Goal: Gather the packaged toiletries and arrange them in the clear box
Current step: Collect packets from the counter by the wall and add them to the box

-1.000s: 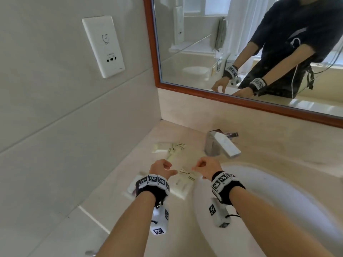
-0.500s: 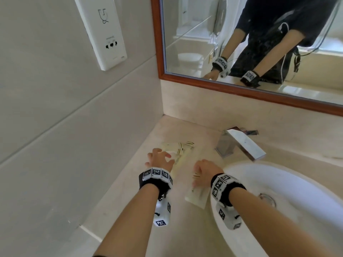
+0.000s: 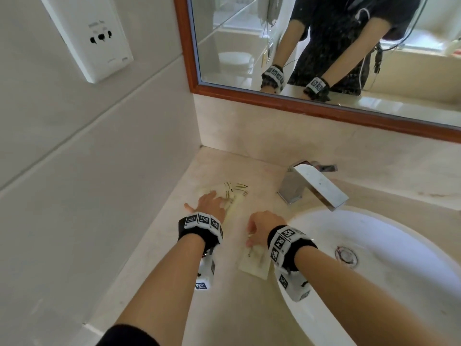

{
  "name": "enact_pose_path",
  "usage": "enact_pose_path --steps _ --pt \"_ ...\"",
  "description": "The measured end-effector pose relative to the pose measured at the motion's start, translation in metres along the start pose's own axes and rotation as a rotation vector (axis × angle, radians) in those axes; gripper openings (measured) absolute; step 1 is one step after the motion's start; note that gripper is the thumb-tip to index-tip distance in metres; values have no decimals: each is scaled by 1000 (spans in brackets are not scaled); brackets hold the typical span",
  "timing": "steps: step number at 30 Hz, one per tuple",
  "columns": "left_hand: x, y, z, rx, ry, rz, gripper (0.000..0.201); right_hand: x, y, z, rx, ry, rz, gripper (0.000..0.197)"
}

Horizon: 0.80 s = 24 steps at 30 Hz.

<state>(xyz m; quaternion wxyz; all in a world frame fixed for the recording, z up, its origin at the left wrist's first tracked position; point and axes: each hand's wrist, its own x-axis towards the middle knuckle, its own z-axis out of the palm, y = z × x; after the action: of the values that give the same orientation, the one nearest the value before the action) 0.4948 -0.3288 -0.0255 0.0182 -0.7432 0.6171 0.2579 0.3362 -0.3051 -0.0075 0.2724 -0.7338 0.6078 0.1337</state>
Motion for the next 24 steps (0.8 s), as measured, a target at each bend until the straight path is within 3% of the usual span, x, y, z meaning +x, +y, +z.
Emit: enact_pose_path --steps 6,9,11,15,18,21,24 --pt "-9 0 -3 17 116 21 48 0 0 1 39 10 7 35" --pt "-14 3 -12 -2 265 86 45 -4 8 8 183 36 -7 27" --pt "-19 8 -21 -89 383 114 41 -8 17 13 350 87 -13 14" --pt "-35 30 -30 -412 493 101 33 -20 37 11 683 240 35 16" --pt "-47 52 -23 -620 465 73 23 -30 59 2 804 331 108 23" --pt "-60 78 -9 -807 303 63 39 -48 93 -4 891 413 181 15" --pt "-74 103 10 -726 106 105 45 -71 136 -2 941 466 248 17"
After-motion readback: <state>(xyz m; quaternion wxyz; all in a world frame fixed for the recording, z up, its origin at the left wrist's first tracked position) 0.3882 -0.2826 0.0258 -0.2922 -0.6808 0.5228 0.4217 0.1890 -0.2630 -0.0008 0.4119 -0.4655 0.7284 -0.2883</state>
